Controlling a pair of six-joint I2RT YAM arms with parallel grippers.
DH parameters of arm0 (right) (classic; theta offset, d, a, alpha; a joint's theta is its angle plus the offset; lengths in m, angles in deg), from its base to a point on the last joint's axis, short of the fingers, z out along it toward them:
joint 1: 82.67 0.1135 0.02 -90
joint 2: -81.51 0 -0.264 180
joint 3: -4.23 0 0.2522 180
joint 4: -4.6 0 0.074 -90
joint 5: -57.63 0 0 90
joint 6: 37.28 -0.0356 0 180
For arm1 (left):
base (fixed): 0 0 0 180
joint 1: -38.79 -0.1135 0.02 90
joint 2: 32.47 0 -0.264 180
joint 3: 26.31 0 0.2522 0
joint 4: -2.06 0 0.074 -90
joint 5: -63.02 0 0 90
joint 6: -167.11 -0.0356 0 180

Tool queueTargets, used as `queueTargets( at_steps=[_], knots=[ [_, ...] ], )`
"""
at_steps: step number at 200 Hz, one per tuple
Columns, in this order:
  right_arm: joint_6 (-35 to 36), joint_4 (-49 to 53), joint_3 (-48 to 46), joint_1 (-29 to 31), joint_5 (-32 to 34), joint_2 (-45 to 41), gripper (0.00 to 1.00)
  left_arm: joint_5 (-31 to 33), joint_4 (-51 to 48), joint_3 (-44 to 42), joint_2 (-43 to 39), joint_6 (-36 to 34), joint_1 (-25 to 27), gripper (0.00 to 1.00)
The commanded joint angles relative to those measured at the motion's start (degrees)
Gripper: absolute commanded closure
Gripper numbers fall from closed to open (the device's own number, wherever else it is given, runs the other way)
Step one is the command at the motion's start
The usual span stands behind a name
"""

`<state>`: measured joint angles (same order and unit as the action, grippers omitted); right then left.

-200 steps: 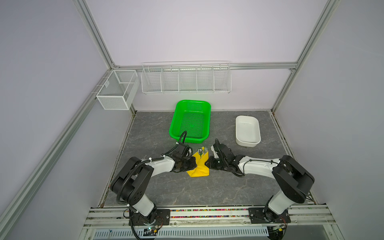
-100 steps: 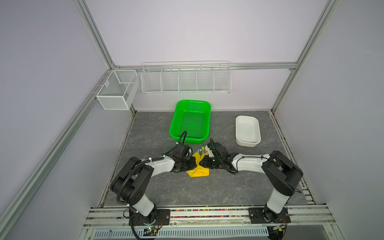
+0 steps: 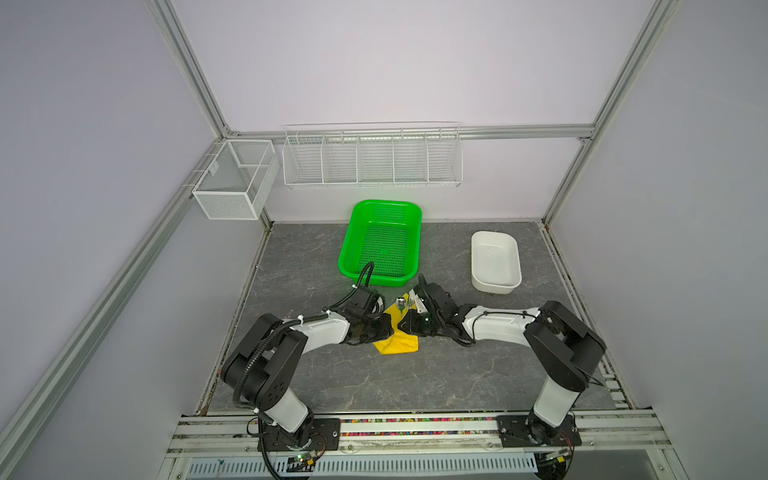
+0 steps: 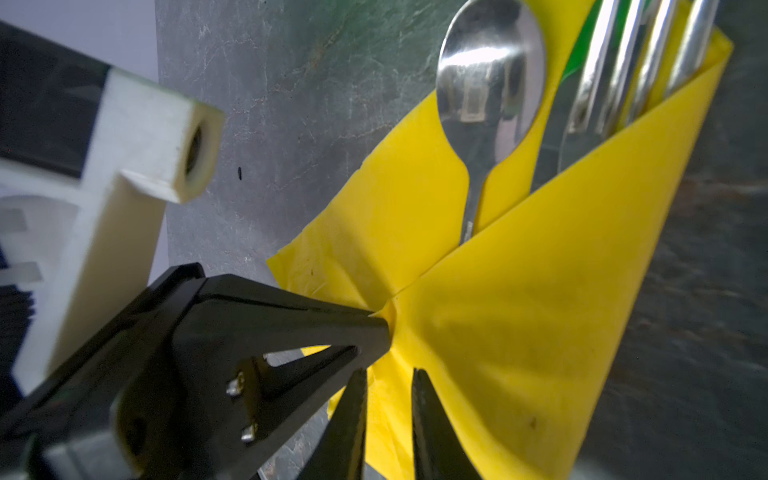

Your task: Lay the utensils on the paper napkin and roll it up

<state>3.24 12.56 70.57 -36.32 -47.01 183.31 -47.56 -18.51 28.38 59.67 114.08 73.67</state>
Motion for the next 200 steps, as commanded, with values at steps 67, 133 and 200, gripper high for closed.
queueTargets(
  at_steps=[67, 133, 200],
  knots=[
    [0.86, 2.31, -1.61, 0.56, 0.05, -0.31, 0.79, 0.48, -0.95, 0.55, 0.32, -0.41, -0.43, 1.00],
    [1.44, 3.67, -1.86, 0.89, 2.43, 1.49, 0.82, 0.44, -0.99, 0.72, -1.20, 0.08, -0.46, 1.00],
    [1.72, 4.43, -1.84, 0.96, 3.05, 1.29, 0.83, 3.48, -4.37, 0.28, -6.53, 0.04, -1.02, 0.65]
  ],
)
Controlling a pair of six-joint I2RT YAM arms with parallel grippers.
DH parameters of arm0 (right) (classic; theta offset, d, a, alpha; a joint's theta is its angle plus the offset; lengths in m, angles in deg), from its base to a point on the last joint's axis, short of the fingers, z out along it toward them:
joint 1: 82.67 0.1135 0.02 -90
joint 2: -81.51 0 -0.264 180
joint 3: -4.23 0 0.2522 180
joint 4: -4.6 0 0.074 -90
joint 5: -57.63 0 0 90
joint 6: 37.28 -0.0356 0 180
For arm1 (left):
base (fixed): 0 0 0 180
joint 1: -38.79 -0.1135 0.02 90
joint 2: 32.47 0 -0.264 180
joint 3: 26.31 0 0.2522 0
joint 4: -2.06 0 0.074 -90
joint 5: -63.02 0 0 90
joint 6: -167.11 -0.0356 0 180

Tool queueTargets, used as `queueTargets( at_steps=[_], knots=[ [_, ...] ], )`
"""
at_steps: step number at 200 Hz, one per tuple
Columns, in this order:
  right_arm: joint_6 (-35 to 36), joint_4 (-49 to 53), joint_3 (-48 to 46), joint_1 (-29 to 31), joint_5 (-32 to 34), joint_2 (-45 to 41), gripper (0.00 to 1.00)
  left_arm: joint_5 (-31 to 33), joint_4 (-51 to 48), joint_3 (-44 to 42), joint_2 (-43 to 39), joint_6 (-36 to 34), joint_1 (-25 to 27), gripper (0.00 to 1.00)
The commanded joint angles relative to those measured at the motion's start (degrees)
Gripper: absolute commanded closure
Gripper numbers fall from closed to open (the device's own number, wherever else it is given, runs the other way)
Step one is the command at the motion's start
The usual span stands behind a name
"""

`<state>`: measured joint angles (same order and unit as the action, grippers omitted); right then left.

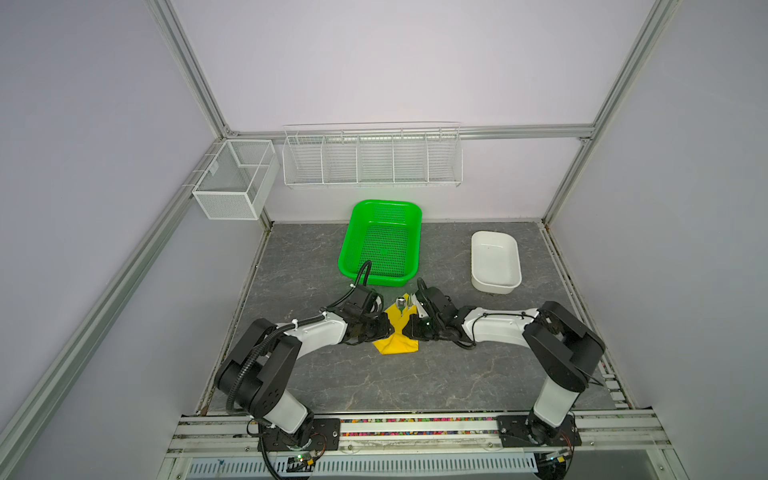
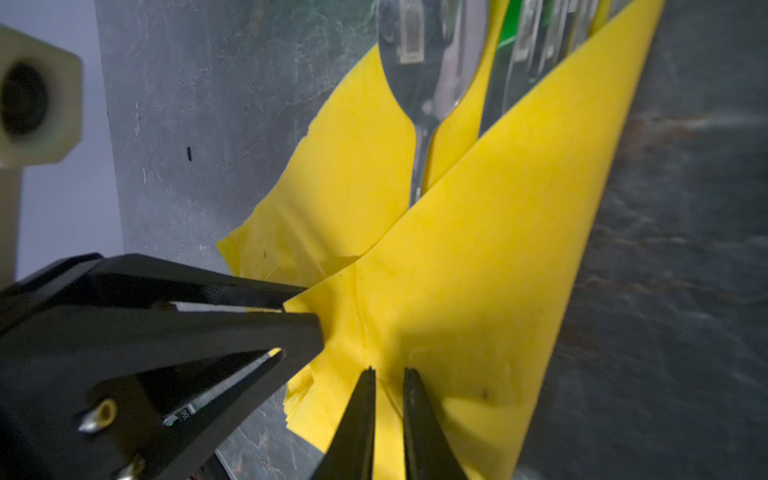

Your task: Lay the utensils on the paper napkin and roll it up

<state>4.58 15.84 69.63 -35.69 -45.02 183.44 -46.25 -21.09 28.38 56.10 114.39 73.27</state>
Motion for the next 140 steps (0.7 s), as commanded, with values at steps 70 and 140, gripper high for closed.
queueTargets(
  at_steps=[70, 140],
  knots=[
    [0.19, 0.74, -0.92, 0.40, 0.69, 1.50, 0.83, 5.05, -8.86, -3.39, -8.89, 0.67, -9.78, 0.46],
    [0.05, 0.42, -0.92, 0.48, 0.81, 1.86, 0.83, -2.15, -4.14, -7.45, -7.80, 4.44, -14.33, 0.46]
  ],
)
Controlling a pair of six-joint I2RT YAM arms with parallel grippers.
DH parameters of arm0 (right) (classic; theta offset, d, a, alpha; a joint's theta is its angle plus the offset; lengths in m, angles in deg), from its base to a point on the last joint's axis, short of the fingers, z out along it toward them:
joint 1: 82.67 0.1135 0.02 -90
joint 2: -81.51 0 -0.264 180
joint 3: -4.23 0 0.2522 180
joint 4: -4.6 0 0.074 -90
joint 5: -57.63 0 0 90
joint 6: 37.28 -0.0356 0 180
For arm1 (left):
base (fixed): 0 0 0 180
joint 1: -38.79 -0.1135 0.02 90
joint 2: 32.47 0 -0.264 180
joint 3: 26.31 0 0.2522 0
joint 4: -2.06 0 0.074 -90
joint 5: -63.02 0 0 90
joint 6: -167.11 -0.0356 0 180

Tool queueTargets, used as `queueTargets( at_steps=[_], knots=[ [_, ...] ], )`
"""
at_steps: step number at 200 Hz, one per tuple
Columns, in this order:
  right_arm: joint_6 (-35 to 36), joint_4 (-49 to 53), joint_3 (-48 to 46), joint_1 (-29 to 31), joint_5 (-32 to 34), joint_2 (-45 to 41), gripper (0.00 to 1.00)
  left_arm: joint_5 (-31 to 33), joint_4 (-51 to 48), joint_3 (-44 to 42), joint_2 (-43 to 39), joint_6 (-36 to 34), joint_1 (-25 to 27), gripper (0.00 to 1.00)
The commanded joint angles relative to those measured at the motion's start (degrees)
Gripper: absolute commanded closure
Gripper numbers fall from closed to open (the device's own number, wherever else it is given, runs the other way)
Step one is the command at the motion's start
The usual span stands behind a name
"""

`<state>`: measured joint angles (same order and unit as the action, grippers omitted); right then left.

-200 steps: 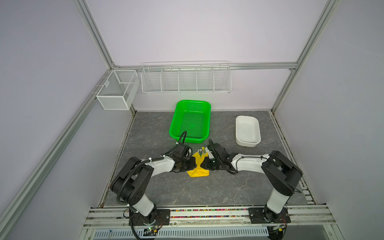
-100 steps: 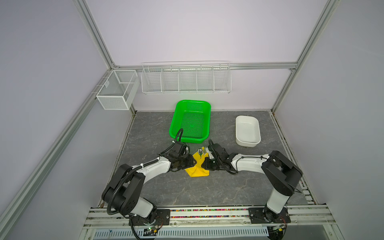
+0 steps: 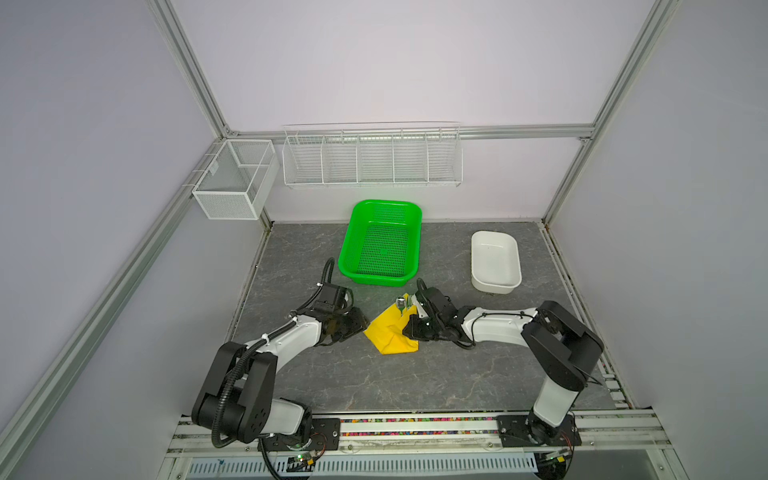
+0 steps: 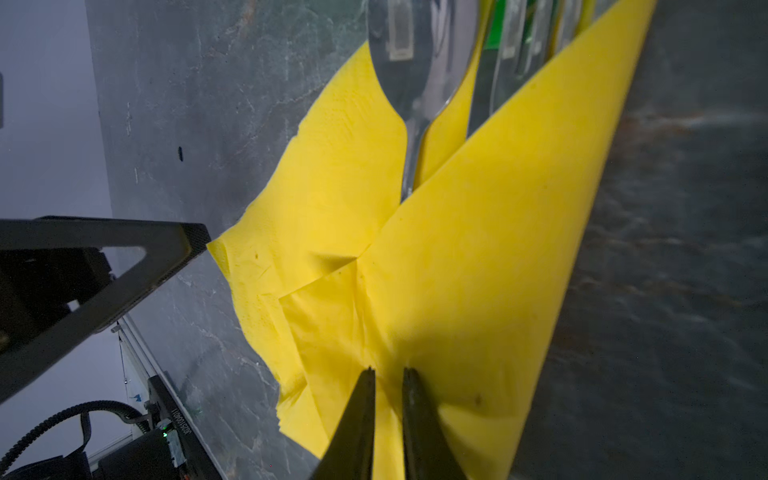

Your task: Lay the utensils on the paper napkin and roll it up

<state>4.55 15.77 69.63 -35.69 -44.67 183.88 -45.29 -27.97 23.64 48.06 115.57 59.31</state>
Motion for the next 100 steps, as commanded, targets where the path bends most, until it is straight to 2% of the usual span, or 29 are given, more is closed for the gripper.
queueTargets(
  at_steps=[1, 100],
  knots=[
    [0.08, 0.52, -0.92, 0.52, 0.49, 1.38, 0.83, -3.26, 3.05, -2.88, 0.29, 3.50, -0.33, 0.46],
    [-0.01, 1.45, -0.57, 0.60, 0.78, 1.04, 0.82, -3.63, 6.79, -5.09, 2.55, 6.58, -0.30, 0.55]
  ],
)
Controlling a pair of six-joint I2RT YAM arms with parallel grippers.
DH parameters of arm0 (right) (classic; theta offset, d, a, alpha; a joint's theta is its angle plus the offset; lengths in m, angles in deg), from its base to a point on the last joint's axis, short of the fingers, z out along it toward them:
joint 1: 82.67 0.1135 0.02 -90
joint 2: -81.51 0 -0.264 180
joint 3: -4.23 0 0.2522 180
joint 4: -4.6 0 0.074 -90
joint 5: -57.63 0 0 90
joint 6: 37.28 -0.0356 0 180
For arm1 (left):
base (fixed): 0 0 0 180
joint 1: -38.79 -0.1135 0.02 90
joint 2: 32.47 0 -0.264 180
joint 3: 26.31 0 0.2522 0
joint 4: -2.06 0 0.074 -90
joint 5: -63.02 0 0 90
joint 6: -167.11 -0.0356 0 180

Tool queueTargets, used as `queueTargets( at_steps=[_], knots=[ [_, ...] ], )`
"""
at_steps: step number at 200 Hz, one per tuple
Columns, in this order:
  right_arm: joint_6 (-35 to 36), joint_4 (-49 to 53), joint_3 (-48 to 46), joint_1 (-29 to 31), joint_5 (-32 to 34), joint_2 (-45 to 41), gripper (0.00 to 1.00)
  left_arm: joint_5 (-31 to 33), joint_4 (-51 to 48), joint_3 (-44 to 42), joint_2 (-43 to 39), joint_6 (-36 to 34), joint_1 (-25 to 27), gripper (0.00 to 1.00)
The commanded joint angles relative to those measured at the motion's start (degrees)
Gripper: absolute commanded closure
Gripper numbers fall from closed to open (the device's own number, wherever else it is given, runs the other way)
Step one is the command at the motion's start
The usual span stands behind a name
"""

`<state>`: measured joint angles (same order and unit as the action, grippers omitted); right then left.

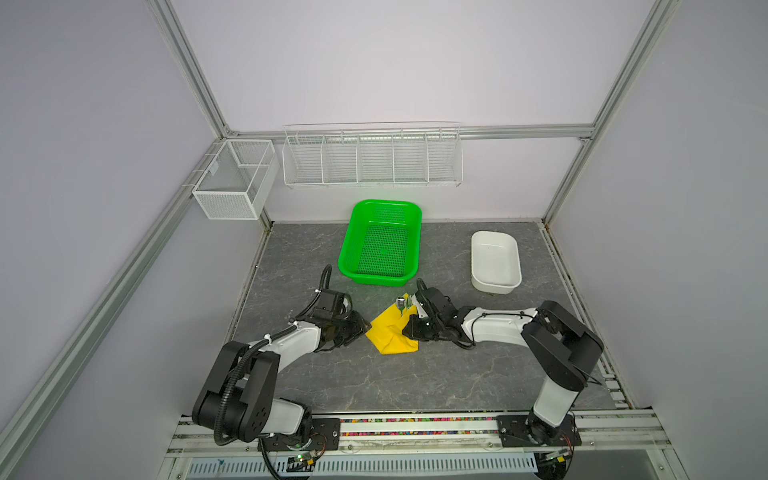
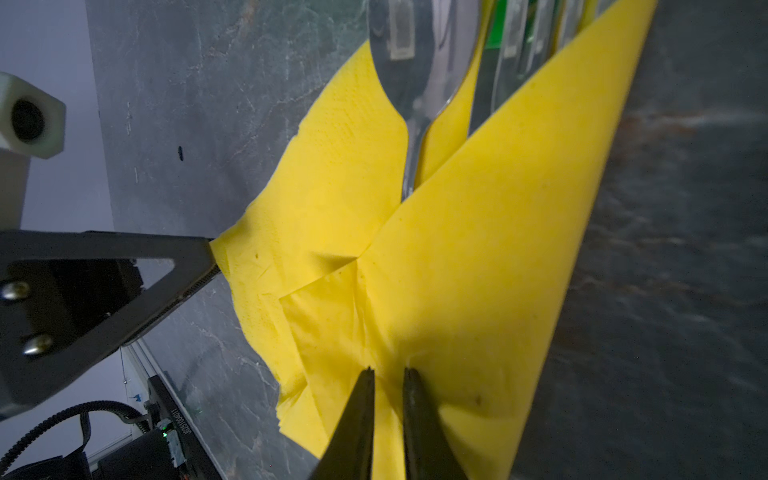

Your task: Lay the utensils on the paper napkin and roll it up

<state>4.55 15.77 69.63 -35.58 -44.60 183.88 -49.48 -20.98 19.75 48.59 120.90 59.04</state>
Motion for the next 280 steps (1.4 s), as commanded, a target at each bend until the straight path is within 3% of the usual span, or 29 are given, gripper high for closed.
queueTargets(
  at_steps=[1, 143, 225, 280],
  knots=[
    [0.00, 1.45, -0.57, 0.48, 0.71, 1.06, 0.82, 0.51, -0.16, -1.19, 2.10, 1.27, -0.04, 0.55],
    [-0.31, 1.84, -0.40, 0.64, 1.24, 0.82, 0.82, -13.67, 21.41, -4.78, 7.39, 15.09, 0.20, 0.55],
    [-0.57, 1.54, -0.40, 0.68, 1.45, 1.04, 0.82, -11.18, 25.32, -13.41, 1.62, 21.72, 2.07, 0.57],
    [-0.35, 1.11, -0.22, 0.72, 0.83, 1.06, 0.82, -10.13, 26.34, -10.24, 4.52, 20.42, 2.56, 0.62]
  ],
)
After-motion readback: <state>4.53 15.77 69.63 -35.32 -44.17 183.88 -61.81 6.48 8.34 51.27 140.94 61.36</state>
